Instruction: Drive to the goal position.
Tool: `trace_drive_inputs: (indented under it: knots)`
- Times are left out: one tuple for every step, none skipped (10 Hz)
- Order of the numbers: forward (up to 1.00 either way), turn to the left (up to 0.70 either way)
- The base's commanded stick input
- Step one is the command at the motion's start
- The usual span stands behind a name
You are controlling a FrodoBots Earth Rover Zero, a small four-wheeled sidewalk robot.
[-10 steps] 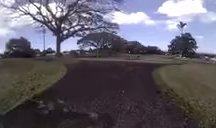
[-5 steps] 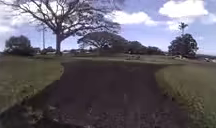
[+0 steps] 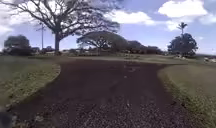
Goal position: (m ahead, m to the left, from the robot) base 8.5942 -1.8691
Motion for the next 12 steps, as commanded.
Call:
trace_drive_inputs:
  knots:
    - [0.5,0.0]
    - [0.5,0.0]
    - [0.5,0.0]
    - [0.5,0.0]
    - [0.5,0.0]
    - [0.5,0.0]
    - [0.5,0.0]
    - [0.5,0.0]
    - [0.5,0.0]
    - [0.5,0.0]
    - [0.5,0.0]
    - [0.5,0.0]
